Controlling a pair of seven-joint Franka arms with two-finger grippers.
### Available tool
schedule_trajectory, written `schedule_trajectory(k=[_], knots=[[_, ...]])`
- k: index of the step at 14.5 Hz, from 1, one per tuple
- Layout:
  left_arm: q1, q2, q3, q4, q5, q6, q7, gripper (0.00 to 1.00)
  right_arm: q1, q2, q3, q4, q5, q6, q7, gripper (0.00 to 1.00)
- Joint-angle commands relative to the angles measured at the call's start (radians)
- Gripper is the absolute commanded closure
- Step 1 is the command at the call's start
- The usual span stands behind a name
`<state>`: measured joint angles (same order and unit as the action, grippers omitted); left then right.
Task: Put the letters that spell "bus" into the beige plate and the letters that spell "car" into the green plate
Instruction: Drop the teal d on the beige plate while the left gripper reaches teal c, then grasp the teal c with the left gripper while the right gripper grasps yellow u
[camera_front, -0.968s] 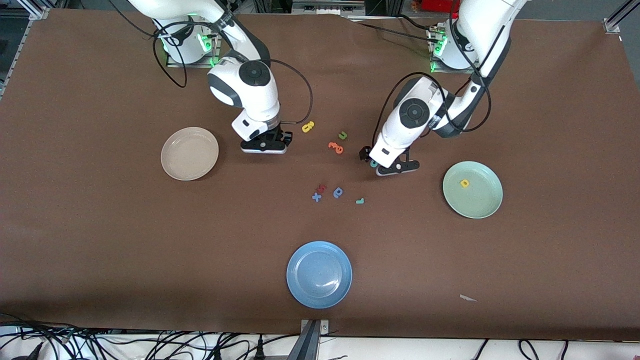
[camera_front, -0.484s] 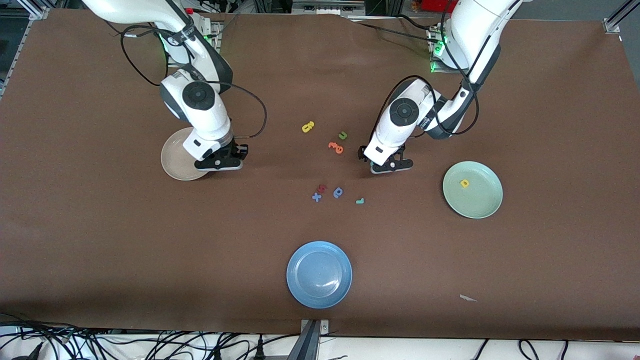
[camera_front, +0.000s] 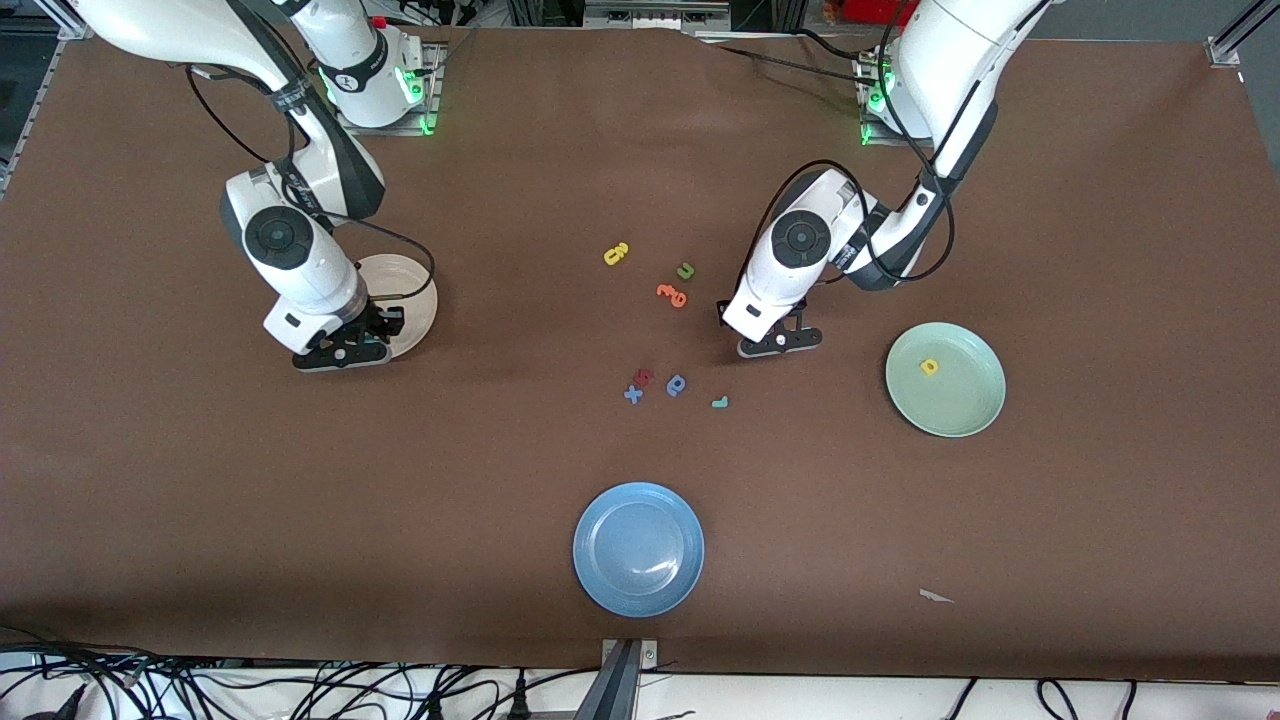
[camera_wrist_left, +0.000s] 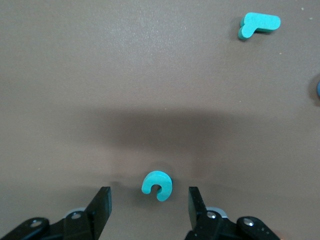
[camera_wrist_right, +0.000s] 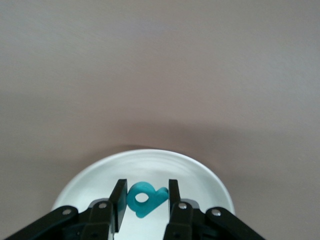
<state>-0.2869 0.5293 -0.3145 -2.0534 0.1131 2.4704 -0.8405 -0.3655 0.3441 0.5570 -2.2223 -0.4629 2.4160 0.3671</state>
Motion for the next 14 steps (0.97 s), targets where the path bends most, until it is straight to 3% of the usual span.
schedule_trajectory(k=[1, 2, 4, 7, 10, 14], knots=[[-0.005, 0.029, -0.002, 0.036, 0.037, -0.024, -0.028, 0.35, -0.018, -0.013, 0.027, -0.048, 0.064, -0.001, -0.014, 0.55], [-0.006, 0.032, 0.000, 0.038, 0.036, -0.024, -0.029, 0.37, -0.018, -0.014, 0.035, -0.059, 0.096, -0.001, -0.013, 0.39], [-0.020, 0.038, 0.000, 0.038, 0.037, -0.024, -0.043, 0.41, -0.018, -0.027, 0.069, -0.074, 0.118, -0.006, -0.004, 0.23], [-0.020, 0.038, 0.000, 0.036, 0.037, -0.025, -0.043, 0.51, -0.016, -0.046, 0.135, -0.074, 0.118, -0.029, 0.071, 0.21], [-0.020, 0.038, 0.000, 0.038, 0.037, -0.025, -0.043, 0.55, 0.003, -0.050, 0.243, -0.074, 0.118, -0.028, 0.220, 0.17], [-0.017, 0.054, 0.006, 0.052, 0.088, -0.025, -0.048, 0.55, 0.158, -0.048, 0.253, -0.071, 0.162, 0.017, 0.390, 0.17]])
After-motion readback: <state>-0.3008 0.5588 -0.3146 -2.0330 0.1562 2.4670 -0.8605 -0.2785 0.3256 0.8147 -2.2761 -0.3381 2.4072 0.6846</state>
